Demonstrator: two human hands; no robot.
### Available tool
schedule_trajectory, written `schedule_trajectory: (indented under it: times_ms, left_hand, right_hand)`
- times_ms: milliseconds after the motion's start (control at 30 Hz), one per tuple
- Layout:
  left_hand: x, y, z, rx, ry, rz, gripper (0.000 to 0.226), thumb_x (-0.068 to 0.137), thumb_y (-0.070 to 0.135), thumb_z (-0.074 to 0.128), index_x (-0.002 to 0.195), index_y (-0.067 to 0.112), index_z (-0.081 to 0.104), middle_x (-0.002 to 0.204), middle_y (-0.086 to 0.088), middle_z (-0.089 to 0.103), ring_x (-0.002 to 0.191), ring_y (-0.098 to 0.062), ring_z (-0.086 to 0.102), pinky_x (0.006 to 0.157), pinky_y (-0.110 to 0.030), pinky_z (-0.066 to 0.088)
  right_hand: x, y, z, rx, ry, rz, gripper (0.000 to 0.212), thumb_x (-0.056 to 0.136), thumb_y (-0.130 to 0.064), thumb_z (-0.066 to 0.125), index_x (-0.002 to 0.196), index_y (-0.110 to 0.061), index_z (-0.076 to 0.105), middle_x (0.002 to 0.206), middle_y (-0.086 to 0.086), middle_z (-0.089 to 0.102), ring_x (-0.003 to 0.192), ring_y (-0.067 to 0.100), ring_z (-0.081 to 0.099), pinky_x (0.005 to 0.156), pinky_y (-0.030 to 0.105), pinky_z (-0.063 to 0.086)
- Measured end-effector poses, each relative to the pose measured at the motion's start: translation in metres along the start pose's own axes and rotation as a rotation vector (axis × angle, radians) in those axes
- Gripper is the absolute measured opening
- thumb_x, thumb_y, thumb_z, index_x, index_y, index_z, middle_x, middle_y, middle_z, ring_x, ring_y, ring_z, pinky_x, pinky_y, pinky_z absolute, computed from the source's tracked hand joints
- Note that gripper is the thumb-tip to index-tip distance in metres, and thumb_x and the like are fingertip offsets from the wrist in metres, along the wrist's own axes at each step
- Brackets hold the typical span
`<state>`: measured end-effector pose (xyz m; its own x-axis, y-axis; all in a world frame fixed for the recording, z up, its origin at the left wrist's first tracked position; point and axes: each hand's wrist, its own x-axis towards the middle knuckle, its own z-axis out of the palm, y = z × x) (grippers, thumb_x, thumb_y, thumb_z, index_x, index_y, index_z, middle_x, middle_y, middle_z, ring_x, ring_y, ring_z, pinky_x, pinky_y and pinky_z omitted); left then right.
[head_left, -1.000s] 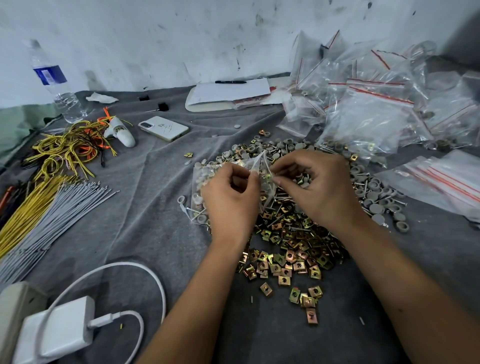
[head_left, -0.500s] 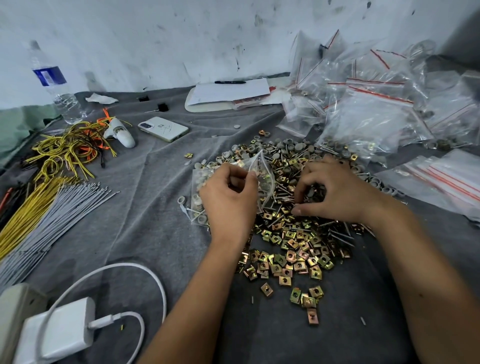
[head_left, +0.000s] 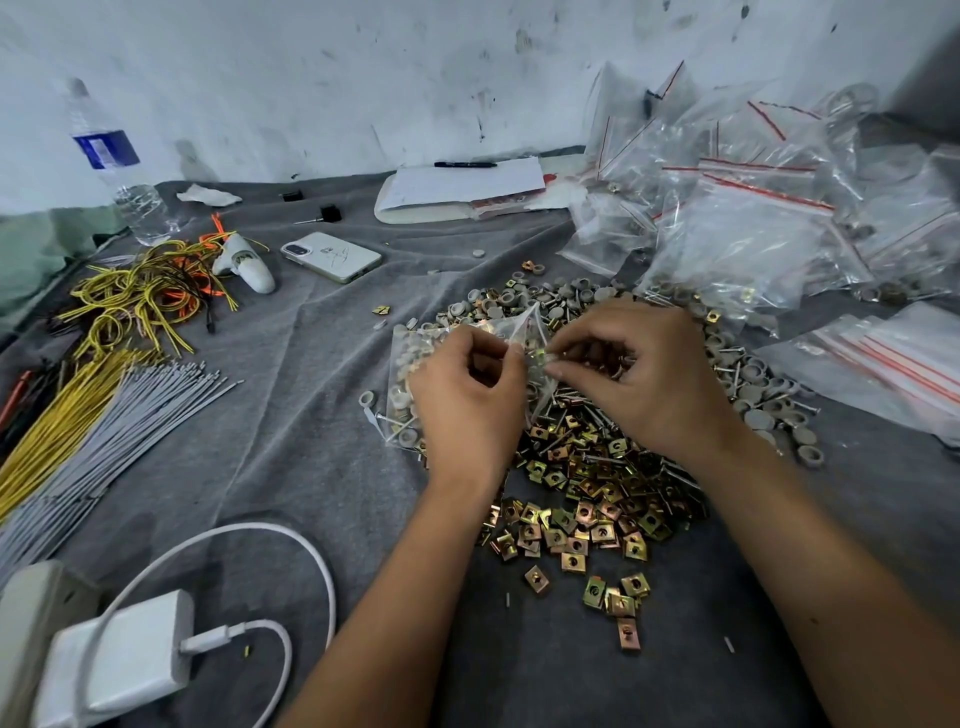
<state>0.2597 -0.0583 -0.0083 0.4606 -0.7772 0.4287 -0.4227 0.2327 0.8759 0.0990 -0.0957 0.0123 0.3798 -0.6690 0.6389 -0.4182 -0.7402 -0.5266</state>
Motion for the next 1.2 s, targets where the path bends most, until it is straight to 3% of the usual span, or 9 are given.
schedule_trajectory:
  times_ms: [133, 300, 633, 733, 833, 967, 1033, 1100, 1200]
  left_hand:
    - [0.000, 0.001, -0.001, -0.001, 0.000, 0.000, 0.025, 0.092, 0.013, 0.076, 0.075, 0.028, 0.064, 0.062, 0.013, 0.065, 0.057, 0.000, 0.062, 0.050, -0.010, 0.043]
    - [0.000, 0.001, -0.001, -0.017, -0.006, -0.016, 0.020, 0.092, 0.015, 0.075, 0.077, 0.022, 0.066, 0.066, 0.015, 0.067, 0.053, -0.001, 0.060, 0.048, -0.011, 0.041]
    - [0.009, 0.027, -0.020, 0.076, -0.083, -0.036, 0.016, 0.092, 0.016, 0.075, 0.078, 0.017, 0.070, 0.056, 0.013, 0.059, 0.048, -0.002, 0.050, 0.047, -0.016, 0.040]
    - [0.023, 0.058, -0.040, 0.124, -0.339, -0.048, 0.013, 0.091, 0.016, 0.078, 0.079, 0.016, 0.073, 0.061, 0.002, 0.068, 0.048, -0.005, 0.054, 0.045, -0.022, 0.044]
    - [0.045, 0.092, -0.062, 0.046, -0.573, -0.065, 0.012, 0.087, 0.014, 0.082, 0.077, 0.014, 0.077, 0.059, 0.000, 0.068, 0.044, -0.005, 0.053, 0.041, -0.018, 0.040]
    - [0.078, 0.102, -0.068, 0.106, -0.638, -0.044, 0.011, 0.083, 0.016, 0.085, 0.077, 0.009, 0.079, 0.055, -0.001, 0.065, 0.045, -0.006, 0.051, 0.045, -0.016, 0.040]
    - [0.085, 0.091, -0.060, 0.130, -0.623, -0.096, 0.012, 0.085, 0.017, 0.083, 0.077, 0.009, 0.080, 0.061, -0.005, 0.066, 0.053, -0.011, 0.054, 0.054, -0.022, 0.043]
    - [0.082, 0.072, -0.049, 0.082, -0.619, -0.184, 0.013, 0.089, 0.015, 0.079, 0.076, 0.014, 0.080, 0.068, -0.006, 0.071, 0.059, -0.014, 0.059, 0.061, -0.028, 0.048]
    - [0.072, 0.042, -0.038, -0.082, -0.485, -0.346, 0.021, 0.095, 0.027, 0.075, 0.078, 0.017, 0.082, 0.075, -0.004, 0.075, 0.061, -0.014, 0.065, 0.058, -0.025, 0.052]
  right_hand:
    - [-0.001, -0.001, 0.004, 0.025, 0.012, 0.020, 0.017, 0.082, -0.015, 0.085, 0.098, -0.016, 0.079, 0.088, -0.012, 0.070, 0.081, 0.001, 0.066, 0.070, 0.009, 0.047]
    - [-0.001, 0.000, 0.002, 0.101, 0.160, 0.091, 0.017, 0.085, -0.013, 0.083, 0.100, -0.017, 0.078, 0.090, -0.012, 0.074, 0.084, 0.004, 0.070, 0.072, 0.018, 0.057]
    - [-0.002, 0.004, 0.001, 0.098, 0.328, 0.200, 0.019, 0.101, -0.028, 0.065, 0.108, -0.013, 0.073, 0.092, -0.005, 0.073, 0.086, 0.005, 0.069, 0.074, 0.029, 0.059]
    - [0.000, 0.004, 0.001, 0.271, 0.257, 0.228, 0.028, 0.101, -0.043, 0.055, 0.113, -0.022, 0.069, 0.097, -0.011, 0.073, 0.092, 0.006, 0.069, 0.074, 0.024, 0.057]
    - [0.000, 0.004, 0.000, 0.538, 0.031, 0.325, 0.047, 0.100, -0.067, 0.040, 0.112, -0.034, 0.072, 0.110, -0.015, 0.074, 0.104, 0.002, 0.069, 0.085, 0.015, 0.052]
    - [-0.002, 0.007, 0.000, 0.910, -0.218, 0.414, 0.074, 0.085, -0.086, 0.034, 0.118, -0.033, 0.075, 0.120, 0.002, 0.075, 0.117, 0.020, 0.070, 0.101, 0.038, 0.052]
    - [-0.001, 0.006, -0.002, 0.992, -0.276, 0.414, 0.065, 0.091, -0.075, 0.040, 0.116, -0.026, 0.075, 0.115, 0.008, 0.076, 0.108, 0.026, 0.073, 0.090, 0.039, 0.059]
    - [-0.001, 0.003, -0.003, 0.856, -0.290, 0.424, 0.034, 0.092, -0.057, 0.058, 0.101, -0.031, 0.078, 0.101, 0.003, 0.079, 0.090, 0.021, 0.077, 0.075, 0.033, 0.061]
    - [0.000, 0.002, 0.000, 0.703, -0.184, 0.491, 0.013, 0.078, -0.038, 0.079, 0.087, -0.028, 0.079, 0.085, 0.003, 0.079, 0.072, 0.018, 0.076, 0.062, 0.026, 0.059]
